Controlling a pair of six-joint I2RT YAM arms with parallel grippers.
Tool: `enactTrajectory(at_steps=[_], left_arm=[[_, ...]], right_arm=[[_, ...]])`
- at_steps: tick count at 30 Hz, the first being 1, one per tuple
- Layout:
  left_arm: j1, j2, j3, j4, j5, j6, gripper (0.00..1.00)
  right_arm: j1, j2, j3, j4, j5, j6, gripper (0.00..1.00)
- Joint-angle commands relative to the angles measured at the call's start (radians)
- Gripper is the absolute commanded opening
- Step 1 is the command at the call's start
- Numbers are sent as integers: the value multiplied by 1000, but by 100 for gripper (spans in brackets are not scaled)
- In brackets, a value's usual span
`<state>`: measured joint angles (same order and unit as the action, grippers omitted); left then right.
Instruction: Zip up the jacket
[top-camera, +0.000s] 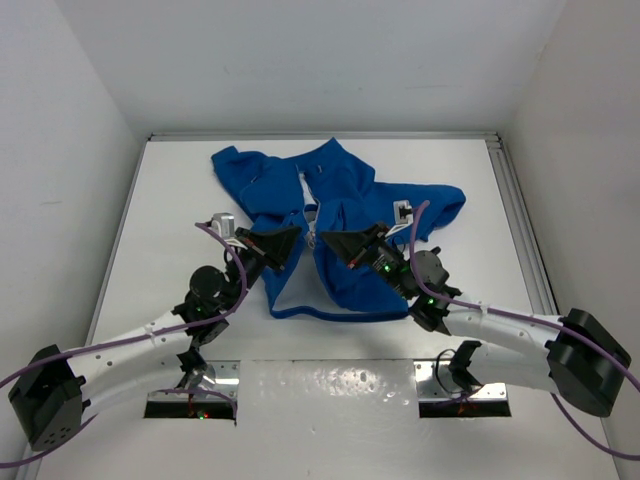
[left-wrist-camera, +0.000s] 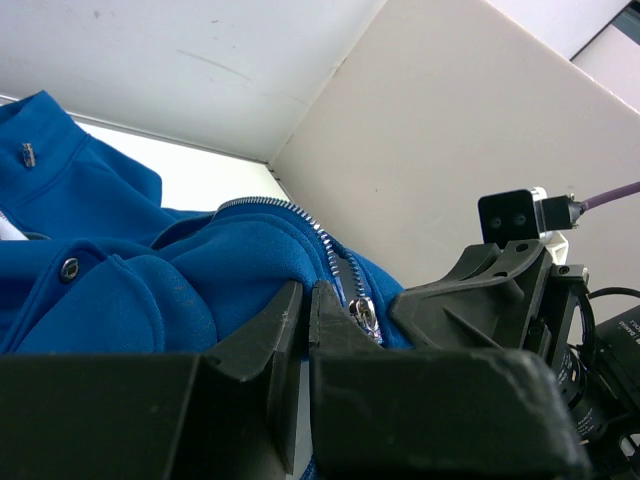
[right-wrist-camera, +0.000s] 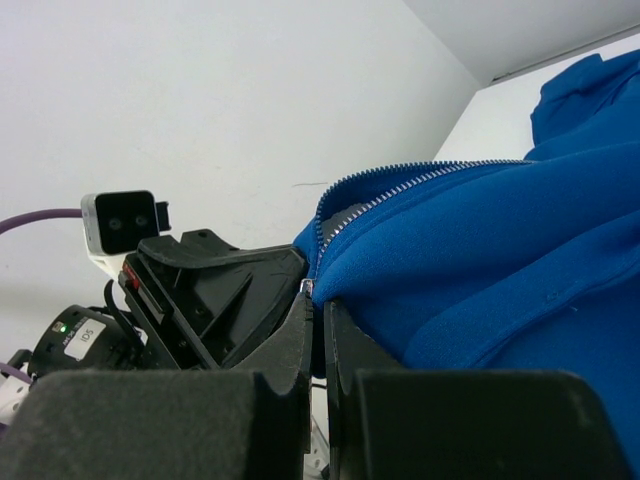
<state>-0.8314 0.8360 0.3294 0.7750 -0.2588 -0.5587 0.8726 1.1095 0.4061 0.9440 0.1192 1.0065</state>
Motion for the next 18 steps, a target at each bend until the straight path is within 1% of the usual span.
enactTrajectory(at_steps=[1, 18], left_arm=[[-11, -9, 46, 72, 10, -7, 0], [-11, 3, 48, 58, 44, -14, 0]], right_arm=[[0, -25, 0, 85, -10, 6, 0], [0, -20, 5, 79, -16, -14, 0]])
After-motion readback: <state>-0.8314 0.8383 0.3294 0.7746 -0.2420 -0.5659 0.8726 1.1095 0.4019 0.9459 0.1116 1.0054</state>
